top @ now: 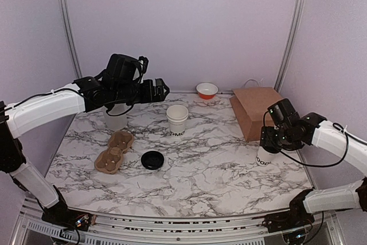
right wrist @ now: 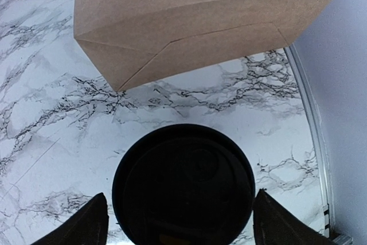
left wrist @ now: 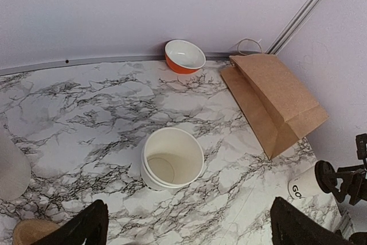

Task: Pack the takeout coffee

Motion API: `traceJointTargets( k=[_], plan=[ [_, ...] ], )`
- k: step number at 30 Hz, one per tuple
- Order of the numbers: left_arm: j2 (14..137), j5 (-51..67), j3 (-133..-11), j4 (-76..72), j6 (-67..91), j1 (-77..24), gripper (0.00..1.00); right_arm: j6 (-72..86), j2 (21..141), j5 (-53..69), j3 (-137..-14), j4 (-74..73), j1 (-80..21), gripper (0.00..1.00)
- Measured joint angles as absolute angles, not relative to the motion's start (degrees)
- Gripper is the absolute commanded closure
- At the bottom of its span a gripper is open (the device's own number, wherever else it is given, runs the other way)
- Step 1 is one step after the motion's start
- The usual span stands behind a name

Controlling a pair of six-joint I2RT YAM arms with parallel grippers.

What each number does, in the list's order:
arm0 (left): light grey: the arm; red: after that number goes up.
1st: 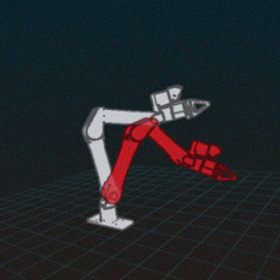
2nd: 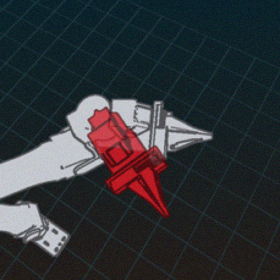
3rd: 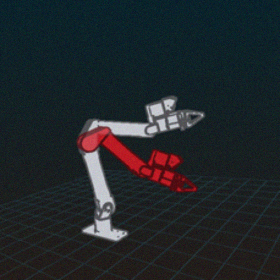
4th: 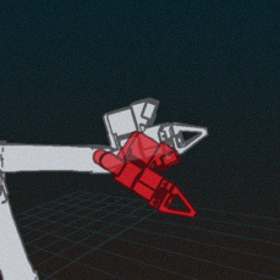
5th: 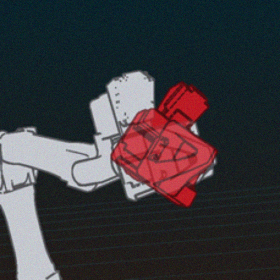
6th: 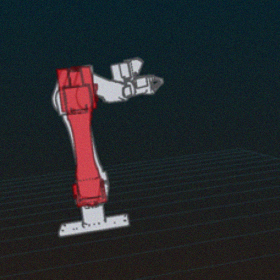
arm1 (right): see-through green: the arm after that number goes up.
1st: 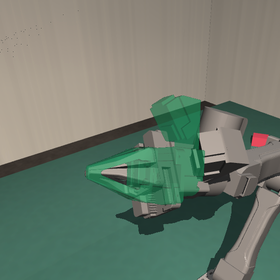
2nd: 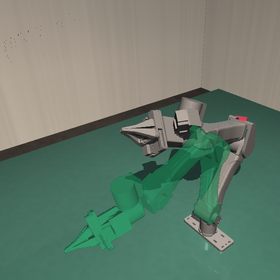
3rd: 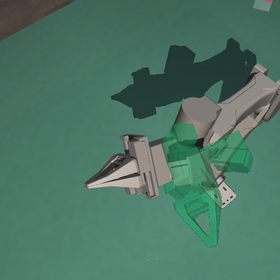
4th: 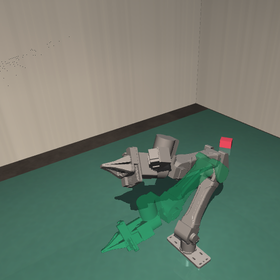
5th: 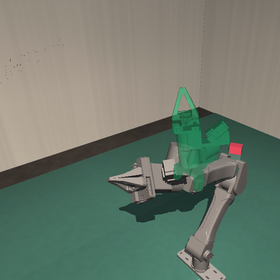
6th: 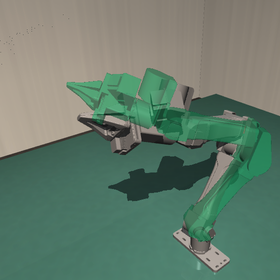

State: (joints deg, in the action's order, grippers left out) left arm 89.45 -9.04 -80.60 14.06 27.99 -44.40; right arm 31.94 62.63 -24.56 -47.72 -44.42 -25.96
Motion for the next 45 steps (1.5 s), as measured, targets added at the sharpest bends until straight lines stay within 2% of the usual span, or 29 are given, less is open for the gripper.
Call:
traceJointTargets(
  k=[11, 15, 34, 45],
  plan=[
    [89.4, -9.0, -80.6, 14.1, 28.0, -44.4, 0.01, 33.1, 61.1, -23.5, -47.7, -44.6, -26.0, 0.06],
    [89.2, -9.1, -80.6, 14.1, 28.0, -44.4, 0.01, 33.1, 60.1, -23.4, -47.7, -44.6, -26.0, 0.0],
    [84.6, -12.8, -77.0, 15.2, 28.0, -43.8, 0.01, 26.0, 59.1, -22.7, -55.0, -36.8, -26.0, 0.0],
    [82.1, -14.6, -75.5, 16.0, 28.4, -43.5, 0.01, 22.0, 65.3, -21.0, -61.0, -31.7, -26.0, 0.0]
  ],
)
